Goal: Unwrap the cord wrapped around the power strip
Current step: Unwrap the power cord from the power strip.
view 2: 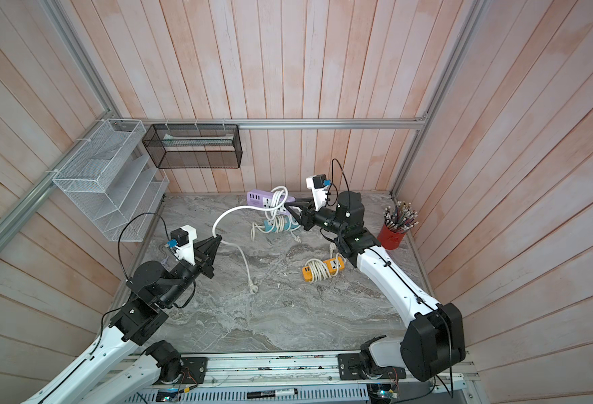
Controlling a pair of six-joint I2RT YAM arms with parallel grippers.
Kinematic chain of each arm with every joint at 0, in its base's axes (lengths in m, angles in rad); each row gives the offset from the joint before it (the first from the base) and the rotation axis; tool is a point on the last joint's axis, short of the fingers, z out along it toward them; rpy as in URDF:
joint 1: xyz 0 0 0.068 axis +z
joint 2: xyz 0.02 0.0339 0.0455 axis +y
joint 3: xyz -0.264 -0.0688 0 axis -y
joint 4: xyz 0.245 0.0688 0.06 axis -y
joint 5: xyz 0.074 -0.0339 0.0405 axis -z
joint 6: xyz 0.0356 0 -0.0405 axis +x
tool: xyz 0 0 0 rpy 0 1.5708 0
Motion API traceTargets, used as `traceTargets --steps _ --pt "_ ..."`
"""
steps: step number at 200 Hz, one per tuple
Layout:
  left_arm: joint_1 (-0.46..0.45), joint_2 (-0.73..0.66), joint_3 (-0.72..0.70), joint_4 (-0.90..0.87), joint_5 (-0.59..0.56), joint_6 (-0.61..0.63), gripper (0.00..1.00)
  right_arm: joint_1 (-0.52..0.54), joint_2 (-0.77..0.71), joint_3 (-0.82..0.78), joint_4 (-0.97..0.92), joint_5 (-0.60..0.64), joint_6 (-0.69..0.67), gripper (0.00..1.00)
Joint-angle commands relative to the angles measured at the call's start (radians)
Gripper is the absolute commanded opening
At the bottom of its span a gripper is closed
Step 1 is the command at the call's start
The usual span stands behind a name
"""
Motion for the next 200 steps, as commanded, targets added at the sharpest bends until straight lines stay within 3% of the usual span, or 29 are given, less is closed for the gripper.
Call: traceTargets --steps 1,29,57,93,116,157,200 --pt "-0.002 0.028 0.071 0.000 -0.075 0.073 0.00 0.002 -0.025 -0.048 0.055 -0.054 -0.017 0.00" --pt "0.025 0.130 0.119 0.070 -0.124 0.117 0.00 0.020 -0.088 -0.108 0.032 -0.123 -0.015 0.00" --pt "0.129 0.230 0.135 0.138 -0.078 0.070 0.00 0.046 -0.165 -0.132 -0.041 -0.179 -0.033 0.00" --pt "0.157 0.358 0.165 0.157 -0.220 0.124 0.00 0.091 -0.259 -0.111 -0.148 -0.233 -0.050 0.00" --pt "0.208 0.429 0.154 0.156 -0.229 0.107 0.00 0.104 -0.310 -0.070 -0.181 -0.269 -0.033 0.00" --pt "0.220 0.455 0.048 0.193 -0.238 0.071 0.00 0.046 -0.341 0.037 -0.190 -0.177 -0.043 0.00" --pt "0.220 0.393 -0.050 0.127 -0.242 0.011 0.00 -0.055 -0.251 0.097 -0.139 -0.119 -0.052 0.00"
